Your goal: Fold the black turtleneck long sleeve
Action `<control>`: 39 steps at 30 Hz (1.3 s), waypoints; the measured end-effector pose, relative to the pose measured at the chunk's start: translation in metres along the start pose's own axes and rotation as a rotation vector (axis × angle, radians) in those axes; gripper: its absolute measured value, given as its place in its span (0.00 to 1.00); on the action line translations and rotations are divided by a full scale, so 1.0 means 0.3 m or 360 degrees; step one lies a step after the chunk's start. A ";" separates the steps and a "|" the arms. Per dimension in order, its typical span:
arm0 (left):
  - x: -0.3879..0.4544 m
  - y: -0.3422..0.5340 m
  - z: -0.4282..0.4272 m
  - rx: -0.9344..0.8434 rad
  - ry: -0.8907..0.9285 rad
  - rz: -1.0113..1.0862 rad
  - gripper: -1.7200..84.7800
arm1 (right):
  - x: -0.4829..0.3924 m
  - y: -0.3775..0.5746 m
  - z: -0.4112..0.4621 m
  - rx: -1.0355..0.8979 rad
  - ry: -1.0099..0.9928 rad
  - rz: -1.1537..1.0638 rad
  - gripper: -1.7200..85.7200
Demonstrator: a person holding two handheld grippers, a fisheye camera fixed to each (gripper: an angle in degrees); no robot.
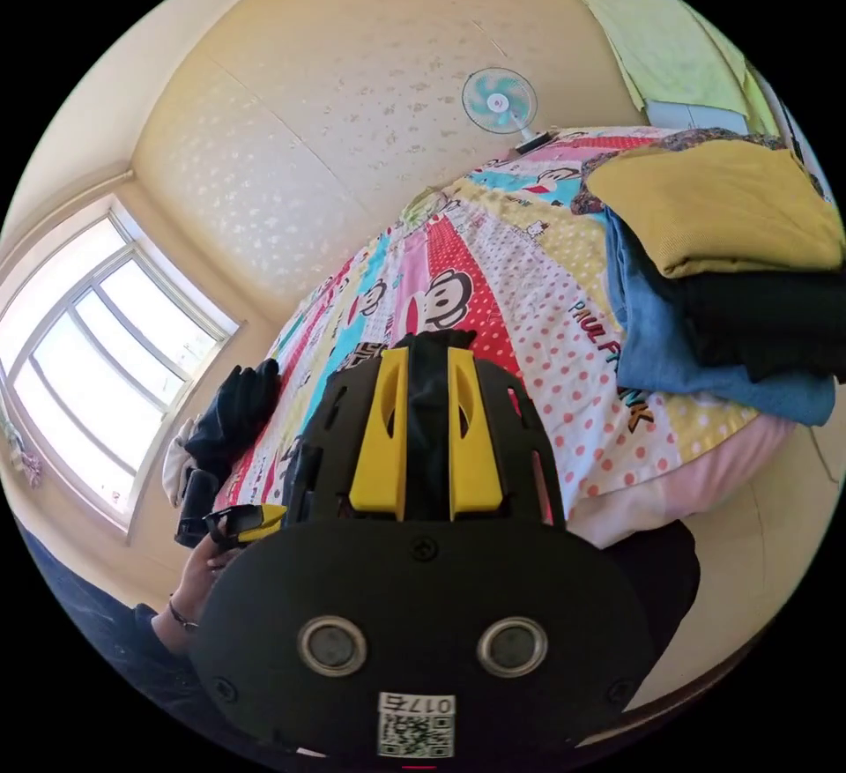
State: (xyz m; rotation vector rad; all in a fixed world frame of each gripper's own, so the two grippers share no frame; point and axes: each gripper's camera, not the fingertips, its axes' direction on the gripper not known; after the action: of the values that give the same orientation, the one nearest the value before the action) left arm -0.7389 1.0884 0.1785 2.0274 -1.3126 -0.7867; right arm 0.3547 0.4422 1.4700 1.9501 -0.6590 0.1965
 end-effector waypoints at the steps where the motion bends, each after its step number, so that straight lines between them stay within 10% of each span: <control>1: -0.001 0.000 0.009 -0.0017 0.0035 0.0003 0.15 | -0.028 -0.001 0.002 -0.0006 -0.0018 -0.0030 0.12; 10: 0.221 -0.052 -0.128 -0.0033 0.0328 0.0296 0.07 | -0.626 0.113 0.034 -0.0575 -0.0376 -0.1038 0.23; 17: 0.456 -0.049 -0.299 0.0108 0.0570 0.0548 0.07 | -1.049 0.383 0.172 -0.0787 0.0528 -0.1374 0.17; 26: 0.571 0.104 -0.764 0.0452 0.0741 0.0850 0.07 | -1.596 0.304 -0.091 -0.0236 0.0539 -0.1672 0.12; 34: 0.411 -0.074 -1.350 0.0880 0.0453 0.0679 0.06 | -2.121 0.065 0.490 -0.0098 0.0051 -0.1734 0.12; 39: 0.494 -0.200 -1.737 0.1062 -0.0218 0.0708 0.08 | -2.487 -0.084 0.806 0.0098 -0.0202 -0.1735 0.12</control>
State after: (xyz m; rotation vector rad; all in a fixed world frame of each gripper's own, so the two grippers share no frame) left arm -0.2669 1.0543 0.4489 2.0326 -2.2270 -0.2982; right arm -0.2919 0.5081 1.0303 2.1201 0.3921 -0.5869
